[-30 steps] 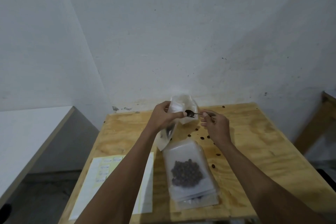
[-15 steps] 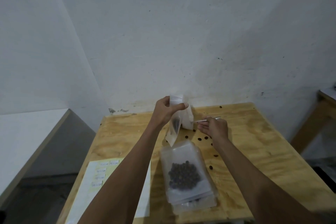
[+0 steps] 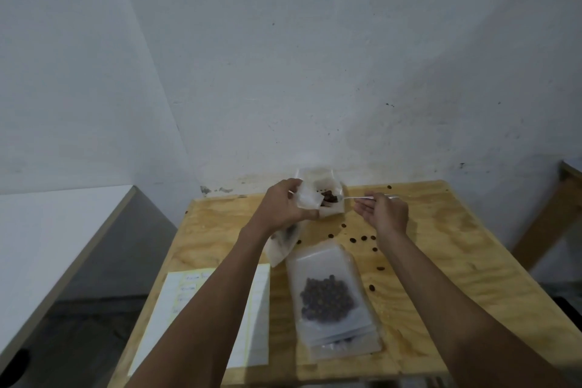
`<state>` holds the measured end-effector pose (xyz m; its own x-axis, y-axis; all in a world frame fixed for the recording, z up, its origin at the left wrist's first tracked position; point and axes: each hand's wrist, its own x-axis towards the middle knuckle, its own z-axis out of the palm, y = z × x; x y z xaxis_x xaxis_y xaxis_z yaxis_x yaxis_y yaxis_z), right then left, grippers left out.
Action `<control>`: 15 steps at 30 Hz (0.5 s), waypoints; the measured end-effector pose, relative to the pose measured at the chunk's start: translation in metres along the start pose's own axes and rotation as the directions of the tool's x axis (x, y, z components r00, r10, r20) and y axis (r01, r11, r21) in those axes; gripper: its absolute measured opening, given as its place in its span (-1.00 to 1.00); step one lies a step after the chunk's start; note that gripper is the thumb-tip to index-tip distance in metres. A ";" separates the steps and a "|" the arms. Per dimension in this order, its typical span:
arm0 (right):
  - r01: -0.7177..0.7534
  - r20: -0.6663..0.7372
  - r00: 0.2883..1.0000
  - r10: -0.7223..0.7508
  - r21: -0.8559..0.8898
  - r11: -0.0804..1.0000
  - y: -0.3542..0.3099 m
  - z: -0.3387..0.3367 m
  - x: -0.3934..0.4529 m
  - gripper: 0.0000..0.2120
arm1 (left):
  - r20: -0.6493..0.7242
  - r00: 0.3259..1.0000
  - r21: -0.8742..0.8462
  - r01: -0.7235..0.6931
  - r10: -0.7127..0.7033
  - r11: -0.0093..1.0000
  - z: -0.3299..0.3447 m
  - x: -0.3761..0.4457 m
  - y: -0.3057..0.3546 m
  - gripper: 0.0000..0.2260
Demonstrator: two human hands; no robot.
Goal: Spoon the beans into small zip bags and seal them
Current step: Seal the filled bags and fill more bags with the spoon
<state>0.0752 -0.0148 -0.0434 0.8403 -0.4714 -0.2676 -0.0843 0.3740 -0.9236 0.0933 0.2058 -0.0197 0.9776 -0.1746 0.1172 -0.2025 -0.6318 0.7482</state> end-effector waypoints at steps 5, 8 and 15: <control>0.084 -0.001 0.996 -0.084 0.070 0.994 -0.023 0.010 -0.009 -0.84 | -0.008 0.999 0.095 -0.042 0.043 0.995 0.008 -0.012 -0.001 -0.10; 0.127 0.030 0.991 -0.130 0.074 0.989 -0.037 0.012 -0.017 -0.84 | -0.021 0.999 0.107 -0.024 0.027 0.994 0.011 -0.015 -0.003 -0.08; 0.385 0.273 0.906 -0.325 -0.205 0.900 -0.031 0.012 -0.032 -0.80 | -0.054 0.998 0.110 -0.023 0.029 0.994 0.016 -0.016 -0.001 -0.10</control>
<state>0.0573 -0.0012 -0.0028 0.9345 -0.3303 0.1327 0.1378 -0.0080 -0.9904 0.0772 0.1976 -0.0326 0.9730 -0.1518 0.1737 -0.2297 -0.7071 0.6688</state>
